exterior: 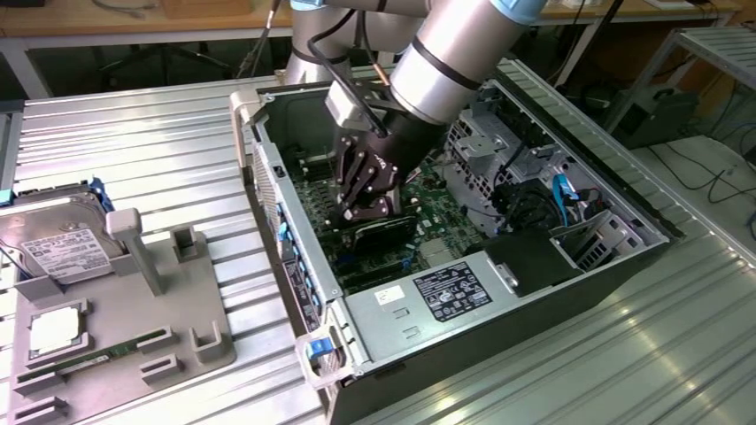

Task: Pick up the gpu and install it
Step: 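Press down on the gpu until it lock into place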

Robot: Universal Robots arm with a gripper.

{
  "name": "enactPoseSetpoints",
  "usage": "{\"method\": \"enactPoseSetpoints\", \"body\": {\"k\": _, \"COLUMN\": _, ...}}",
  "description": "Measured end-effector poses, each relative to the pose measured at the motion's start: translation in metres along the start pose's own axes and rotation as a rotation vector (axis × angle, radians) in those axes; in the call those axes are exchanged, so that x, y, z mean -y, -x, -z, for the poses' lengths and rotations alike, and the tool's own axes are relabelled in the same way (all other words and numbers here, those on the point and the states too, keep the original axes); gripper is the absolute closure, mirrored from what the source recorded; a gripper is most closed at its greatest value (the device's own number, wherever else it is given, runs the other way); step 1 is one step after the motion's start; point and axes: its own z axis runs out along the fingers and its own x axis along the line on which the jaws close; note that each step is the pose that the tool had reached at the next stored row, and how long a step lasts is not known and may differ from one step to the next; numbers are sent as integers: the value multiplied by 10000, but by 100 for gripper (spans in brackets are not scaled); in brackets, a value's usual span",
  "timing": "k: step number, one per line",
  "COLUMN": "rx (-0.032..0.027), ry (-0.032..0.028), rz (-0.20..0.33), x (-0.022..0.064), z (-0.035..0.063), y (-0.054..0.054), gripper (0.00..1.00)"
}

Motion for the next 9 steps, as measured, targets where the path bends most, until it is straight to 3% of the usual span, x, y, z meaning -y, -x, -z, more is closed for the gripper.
{"method": "enactPoseSetpoints", "body": {"k": 3, "rx": -11, "ry": -268, "rz": 20, "x": 0, "z": -1, "y": 7, "gripper": 89}}
{"method": "enactPoseSetpoints", "body": {"k": 4, "rx": -11, "ry": -297, "rz": 26, "x": 1, "z": -2, "y": 7, "gripper": 89}}
{"method": "enactPoseSetpoints", "body": {"k": 9, "rx": -13, "ry": -298, "rz": 25, "x": 1, "z": -1, "y": 7, "gripper": 89}}
